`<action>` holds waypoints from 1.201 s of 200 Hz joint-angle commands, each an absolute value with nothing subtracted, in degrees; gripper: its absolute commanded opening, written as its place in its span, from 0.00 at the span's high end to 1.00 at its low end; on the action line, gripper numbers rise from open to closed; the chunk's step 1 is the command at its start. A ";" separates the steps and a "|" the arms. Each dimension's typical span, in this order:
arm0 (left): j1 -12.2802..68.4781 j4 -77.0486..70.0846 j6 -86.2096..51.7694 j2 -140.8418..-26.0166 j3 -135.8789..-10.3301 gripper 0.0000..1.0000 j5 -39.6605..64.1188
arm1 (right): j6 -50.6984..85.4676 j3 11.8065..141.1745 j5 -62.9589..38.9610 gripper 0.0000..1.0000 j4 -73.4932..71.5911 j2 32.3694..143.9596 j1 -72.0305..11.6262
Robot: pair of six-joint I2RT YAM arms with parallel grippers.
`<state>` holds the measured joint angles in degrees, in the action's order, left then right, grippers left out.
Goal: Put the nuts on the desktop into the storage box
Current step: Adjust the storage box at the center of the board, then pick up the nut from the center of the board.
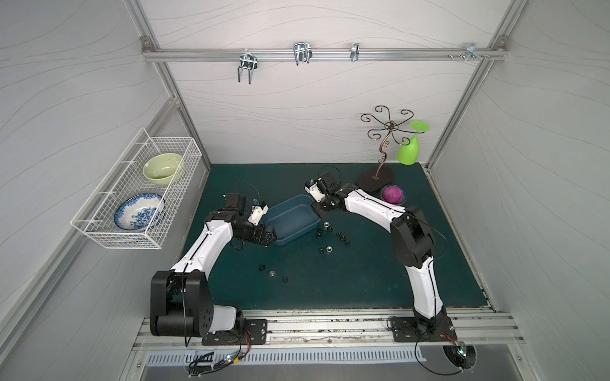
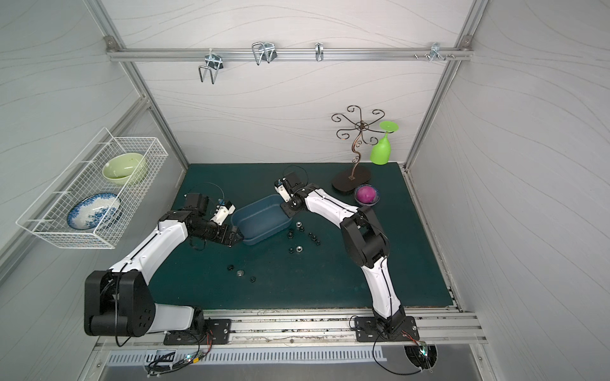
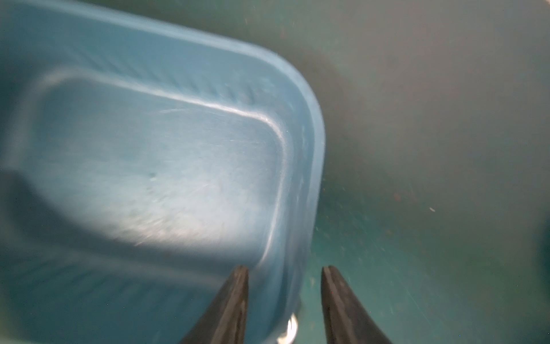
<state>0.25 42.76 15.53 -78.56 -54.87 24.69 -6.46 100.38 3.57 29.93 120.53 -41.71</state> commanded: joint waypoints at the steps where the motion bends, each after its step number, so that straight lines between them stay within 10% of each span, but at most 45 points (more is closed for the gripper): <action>1: 0.01 44.01 17.61 -78.32 -55.80 0.02 28.14 | -5.54 98.98 1.42 0.50 31.88 112.74 -41.89; 112: 0.00 54.30 25.85 -75.85 -60.67 0.02 26.73 | -6.02 74.51 0.62 0.23 20.91 80.79 -50.01; 136: 0.00 57.70 28.31 -75.52 -61.79 0.02 25.26 | -8.99 68.09 -2.13 0.01 13.74 74.06 -51.60; 185: 0.00 62.88 33.90 -74.32 -62.45 0.02 27.24 | -26.87 58.54 -24.81 0.01 8.36 67.15 -53.33; 240: 0.03 61.42 43.96 -73.54 -57.95 0.08 27.34 | -47.01 58.71 -28.38 0.01 22.21 70.51 -61.93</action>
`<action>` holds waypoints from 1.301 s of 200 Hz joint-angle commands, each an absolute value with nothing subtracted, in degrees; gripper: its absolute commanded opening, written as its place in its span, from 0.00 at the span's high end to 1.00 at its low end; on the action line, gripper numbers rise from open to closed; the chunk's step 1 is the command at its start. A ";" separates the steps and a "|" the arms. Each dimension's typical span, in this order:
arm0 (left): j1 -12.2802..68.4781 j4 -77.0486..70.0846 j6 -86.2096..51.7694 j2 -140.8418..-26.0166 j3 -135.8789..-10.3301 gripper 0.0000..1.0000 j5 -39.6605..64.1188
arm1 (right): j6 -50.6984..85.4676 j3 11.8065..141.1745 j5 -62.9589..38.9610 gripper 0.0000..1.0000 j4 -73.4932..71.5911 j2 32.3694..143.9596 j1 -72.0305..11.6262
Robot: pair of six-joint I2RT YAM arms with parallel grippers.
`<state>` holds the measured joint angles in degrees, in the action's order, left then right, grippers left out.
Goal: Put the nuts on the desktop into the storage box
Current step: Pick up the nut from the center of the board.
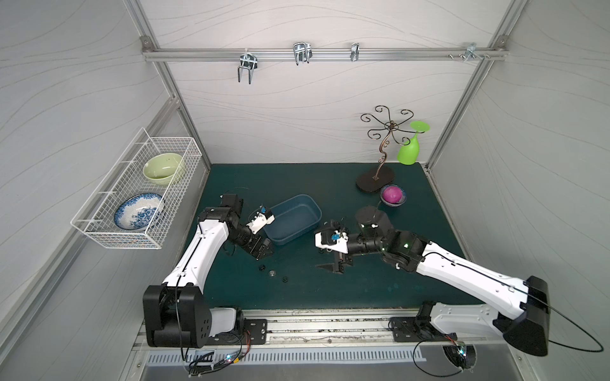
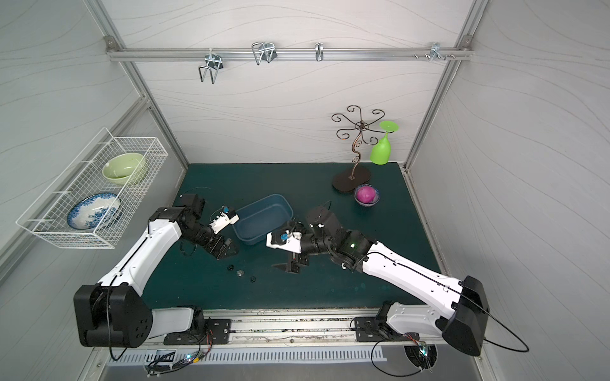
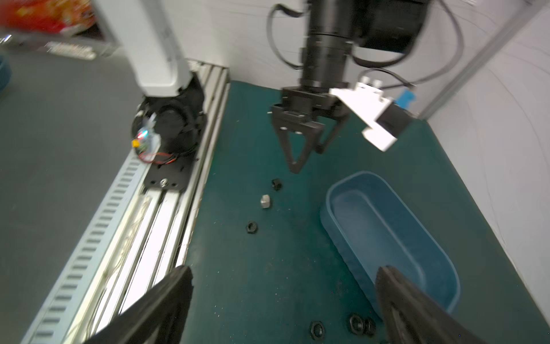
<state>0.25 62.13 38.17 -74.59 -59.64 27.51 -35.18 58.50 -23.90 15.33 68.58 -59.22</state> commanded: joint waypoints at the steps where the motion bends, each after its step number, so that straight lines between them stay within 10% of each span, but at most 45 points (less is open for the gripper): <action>1: 0.02 61.25 44.08 -73.55 -57.80 0.08 27.29 | -47.06 58.71 -28.34 0.01 22.27 70.63 -62.04; 260: 3.86 38.99 59.03 -74.08 -36.45 0.30 14.06 | -41.22 56.78 -25.55 0.01 15.93 77.96 -65.10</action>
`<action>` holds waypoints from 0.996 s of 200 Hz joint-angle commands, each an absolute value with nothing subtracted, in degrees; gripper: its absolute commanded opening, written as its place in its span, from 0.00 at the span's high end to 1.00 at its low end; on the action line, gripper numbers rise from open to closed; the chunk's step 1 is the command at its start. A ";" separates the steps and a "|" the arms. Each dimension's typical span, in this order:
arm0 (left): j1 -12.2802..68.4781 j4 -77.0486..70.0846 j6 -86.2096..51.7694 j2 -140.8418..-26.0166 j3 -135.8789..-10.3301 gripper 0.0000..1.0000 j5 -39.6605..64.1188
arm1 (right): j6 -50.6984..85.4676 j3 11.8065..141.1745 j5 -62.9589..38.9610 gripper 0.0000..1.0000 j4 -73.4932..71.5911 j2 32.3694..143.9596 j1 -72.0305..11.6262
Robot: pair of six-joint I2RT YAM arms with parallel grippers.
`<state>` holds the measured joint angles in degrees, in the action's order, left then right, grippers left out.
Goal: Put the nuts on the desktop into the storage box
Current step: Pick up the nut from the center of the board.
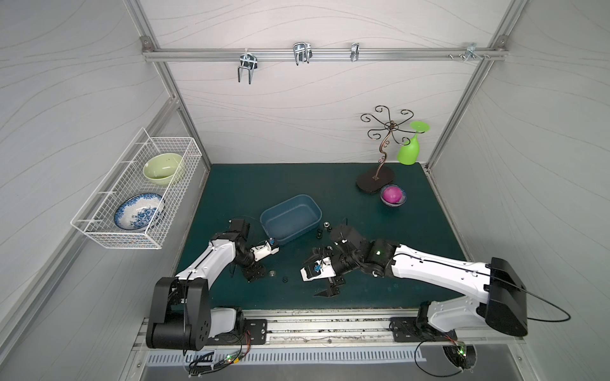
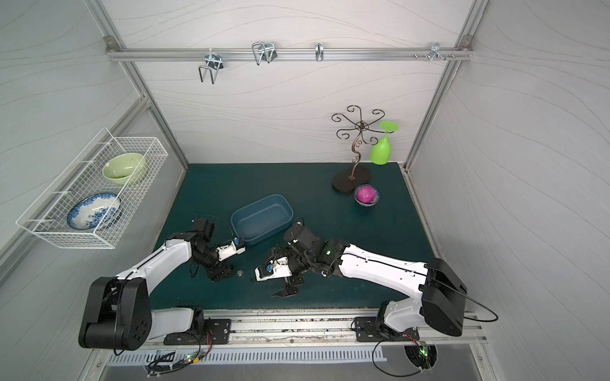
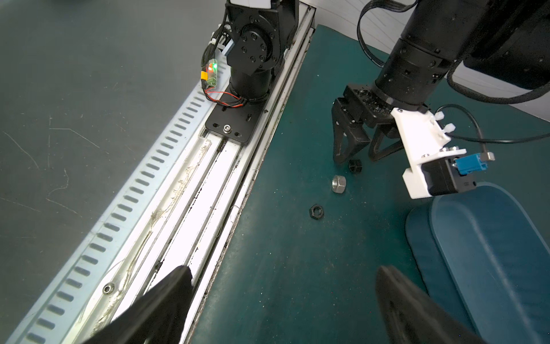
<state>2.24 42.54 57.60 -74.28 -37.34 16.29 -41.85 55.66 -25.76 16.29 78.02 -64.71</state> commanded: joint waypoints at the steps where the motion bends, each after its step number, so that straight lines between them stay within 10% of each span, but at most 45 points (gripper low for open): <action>1: 3.91 38.83 59.05 -74.08 -36.37 0.30 13.93 | -41.22 56.78 -25.56 0.01 15.92 77.96 -65.12; 69: 5.53 35.17 59.05 -75.83 -35.83 0.53 12.74 | -41.13 56.78 -24.15 0.01 17.44 77.11 -65.45; 123: 5.63 39.54 59.03 -78.72 -39.05 0.92 12.56 | -40.78 56.87 -23.82 0.01 18.32 76.90 -65.74; 199: 5.66 42.95 58.35 -74.77 -41.11 0.93 14.33 | -40.34 58.45 -23.40 0.01 20.00 79.01 -66.09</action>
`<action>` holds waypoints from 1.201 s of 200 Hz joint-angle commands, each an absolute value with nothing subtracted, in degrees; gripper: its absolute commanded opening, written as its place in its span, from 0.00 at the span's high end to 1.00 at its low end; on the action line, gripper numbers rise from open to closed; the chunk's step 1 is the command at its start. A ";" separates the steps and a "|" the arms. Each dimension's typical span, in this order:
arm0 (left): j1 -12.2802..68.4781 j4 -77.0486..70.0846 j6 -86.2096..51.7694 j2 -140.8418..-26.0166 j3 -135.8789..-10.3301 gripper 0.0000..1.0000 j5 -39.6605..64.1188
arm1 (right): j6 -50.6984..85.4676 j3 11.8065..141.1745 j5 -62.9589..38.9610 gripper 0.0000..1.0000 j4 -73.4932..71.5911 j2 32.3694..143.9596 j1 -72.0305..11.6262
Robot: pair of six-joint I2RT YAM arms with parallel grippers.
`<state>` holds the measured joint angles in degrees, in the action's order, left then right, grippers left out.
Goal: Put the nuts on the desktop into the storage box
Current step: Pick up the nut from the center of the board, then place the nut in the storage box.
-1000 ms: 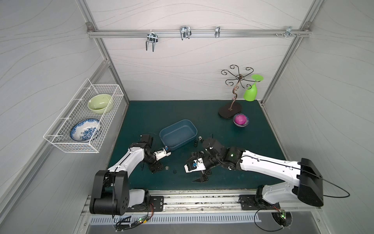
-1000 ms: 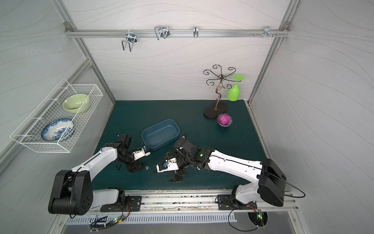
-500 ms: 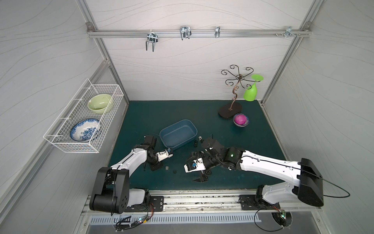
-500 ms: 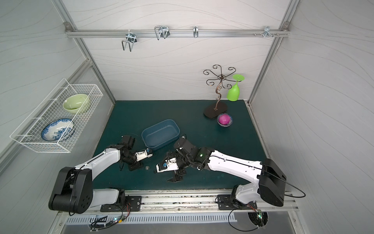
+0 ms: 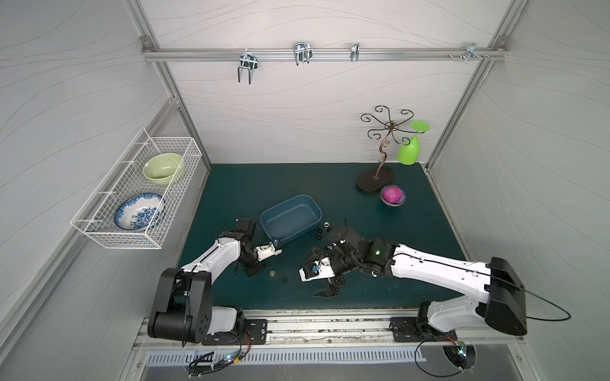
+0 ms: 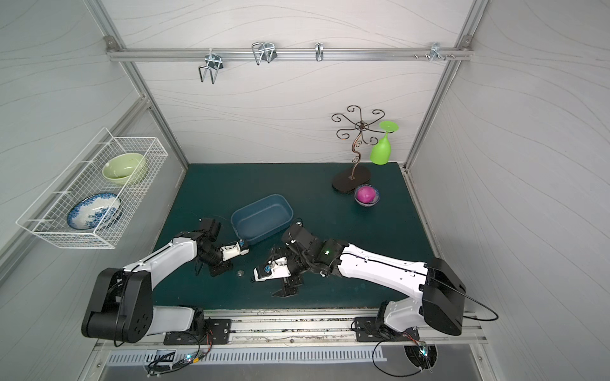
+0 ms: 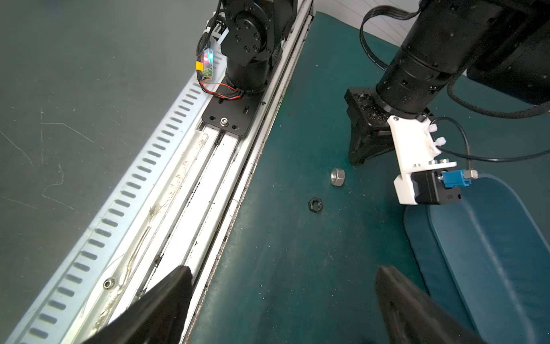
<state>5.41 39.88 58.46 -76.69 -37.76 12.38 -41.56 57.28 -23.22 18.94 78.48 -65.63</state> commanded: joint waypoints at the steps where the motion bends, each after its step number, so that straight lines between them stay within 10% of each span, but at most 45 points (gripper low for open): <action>1: 5.64 43.01 58.31 -74.78 -41.21 0.93 14.42 | -40.34 58.45 -23.34 0.01 19.97 79.01 -66.05; 240: 9.21 64.98 32.45 -75.86 -71.85 0.99 56.86 | -36.36 48.62 8.61 0.05 -25.71 78.57 -69.74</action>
<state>8.95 63.22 34.68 -75.94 -69.21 45.10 -36.27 47.59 6.87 -18.22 77.17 -69.43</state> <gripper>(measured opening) 0.143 0.978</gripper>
